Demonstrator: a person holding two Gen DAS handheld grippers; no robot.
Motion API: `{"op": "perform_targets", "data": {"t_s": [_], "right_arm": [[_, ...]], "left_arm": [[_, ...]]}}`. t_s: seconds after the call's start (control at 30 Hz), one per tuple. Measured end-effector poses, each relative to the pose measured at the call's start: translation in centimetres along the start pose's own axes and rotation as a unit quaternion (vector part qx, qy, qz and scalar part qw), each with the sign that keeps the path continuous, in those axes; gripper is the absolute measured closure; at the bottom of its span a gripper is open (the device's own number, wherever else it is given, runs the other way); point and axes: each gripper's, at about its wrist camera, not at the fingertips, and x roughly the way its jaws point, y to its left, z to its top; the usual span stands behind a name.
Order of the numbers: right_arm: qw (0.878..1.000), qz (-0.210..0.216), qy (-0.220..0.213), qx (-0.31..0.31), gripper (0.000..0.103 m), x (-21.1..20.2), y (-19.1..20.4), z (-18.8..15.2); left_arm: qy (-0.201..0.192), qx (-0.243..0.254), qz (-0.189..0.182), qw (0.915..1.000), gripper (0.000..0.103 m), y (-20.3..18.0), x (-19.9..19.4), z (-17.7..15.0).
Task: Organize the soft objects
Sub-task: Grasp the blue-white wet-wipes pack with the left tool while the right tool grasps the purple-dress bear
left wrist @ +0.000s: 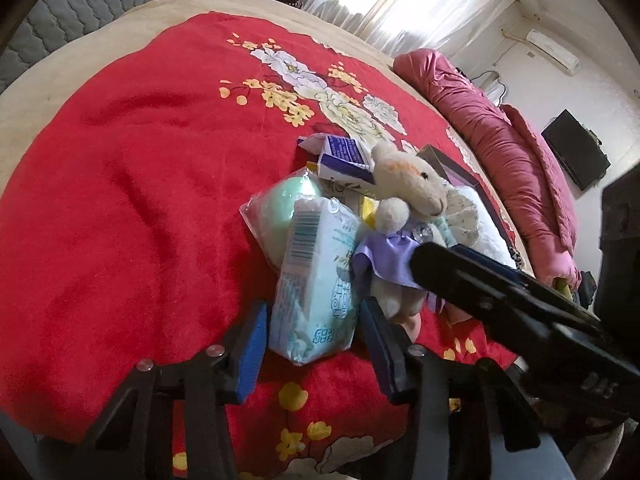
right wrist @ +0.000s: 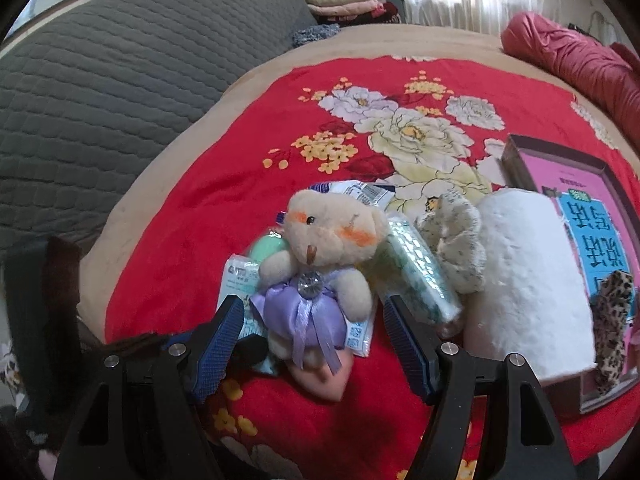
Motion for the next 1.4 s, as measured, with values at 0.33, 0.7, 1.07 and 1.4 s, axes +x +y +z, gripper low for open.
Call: {"op": "perform_targets", "data": {"t_s": [0.33,0.7,1.07,1.4], "right_arm": [[0.999,0.008,0.014,0.028,0.04,2.6,0.0,0.4],[0.999,0.026,-0.025,0.006,0.067,0.9,-0.4,0.3],[0.999,0.031,-0.042,-0.018,0.072,-0.4,-0.4,-0.3],[0.997,0.019,-0.071,-0.039,0.072,-2.8,-0.5,-0.4]], "left_arm": [[0.004,-0.011,-0.007,0.9999,0.061,0.6,0.7,0.1],[0.009,-0.035,-0.036,0.9987,0.067,1.5,1.4,0.2],[-0.018,-0.011,-0.034,0.9992,0.078,0.4,0.1,0.3],[-0.048,-0.006,-0.032,0.9983,0.078,0.2,-1.8,0.4]]}}
